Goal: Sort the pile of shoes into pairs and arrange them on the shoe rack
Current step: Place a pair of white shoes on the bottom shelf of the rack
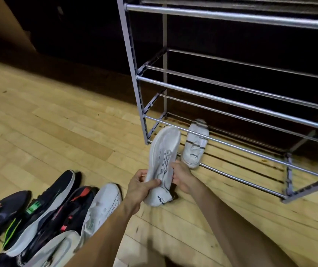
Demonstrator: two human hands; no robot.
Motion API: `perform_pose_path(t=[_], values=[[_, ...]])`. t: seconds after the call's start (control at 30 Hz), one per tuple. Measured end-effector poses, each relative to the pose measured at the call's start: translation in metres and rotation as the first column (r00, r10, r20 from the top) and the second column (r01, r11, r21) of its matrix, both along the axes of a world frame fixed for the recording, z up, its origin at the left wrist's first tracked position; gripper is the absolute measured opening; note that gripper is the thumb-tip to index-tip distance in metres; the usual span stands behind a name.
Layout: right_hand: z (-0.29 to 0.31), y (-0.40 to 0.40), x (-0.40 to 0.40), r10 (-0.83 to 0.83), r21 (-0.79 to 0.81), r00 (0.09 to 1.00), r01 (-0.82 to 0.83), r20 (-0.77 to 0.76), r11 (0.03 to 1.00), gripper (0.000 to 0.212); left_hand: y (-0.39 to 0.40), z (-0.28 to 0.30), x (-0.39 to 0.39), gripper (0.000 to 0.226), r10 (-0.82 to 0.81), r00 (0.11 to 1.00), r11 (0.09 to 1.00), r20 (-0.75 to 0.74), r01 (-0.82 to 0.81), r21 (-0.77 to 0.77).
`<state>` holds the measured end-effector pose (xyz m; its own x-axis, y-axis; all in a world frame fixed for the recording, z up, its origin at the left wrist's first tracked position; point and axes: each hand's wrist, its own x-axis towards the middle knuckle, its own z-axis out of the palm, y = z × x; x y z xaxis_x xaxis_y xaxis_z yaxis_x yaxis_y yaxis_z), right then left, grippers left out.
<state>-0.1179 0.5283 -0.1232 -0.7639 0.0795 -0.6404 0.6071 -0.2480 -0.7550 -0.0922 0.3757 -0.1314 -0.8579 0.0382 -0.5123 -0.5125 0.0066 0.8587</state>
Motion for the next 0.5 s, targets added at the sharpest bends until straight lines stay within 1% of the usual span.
perform_pose_path(t=[0.1,0.23,0.3,0.37,0.5], values=[[-0.005,-0.005,-0.008,0.02,0.005,0.999,-0.02,0.036,1.0,0.032,-0.003,-0.005,-0.004,0.037,-0.003,1.0,1.0,0.01,0.003,0.01],[-0.01,-0.009,-0.004,0.041,0.099,0.997,-0.047,0.068,0.994,0.032,-0.008,-0.013,0.001,0.034,0.044,0.997,0.995,0.061,-0.049,0.089],[-0.011,-0.01,-0.002,0.019,0.15,0.999,-0.024,0.036,0.988,0.033,-0.007,-0.013,-0.001,0.031,0.066,0.994,0.988,0.082,-0.077,0.137],[-0.009,-0.009,-0.002,-0.035,0.131,0.999,0.036,-0.008,0.991,0.031,-0.004,-0.011,-0.008,0.031,0.054,0.993,0.983,0.101,-0.07,0.168],[-0.001,-0.004,-0.005,-0.105,0.112,0.991,0.113,-0.078,0.987,0.017,0.004,-0.004,-0.024,0.035,0.037,0.993,0.982,0.115,-0.058,0.182]])
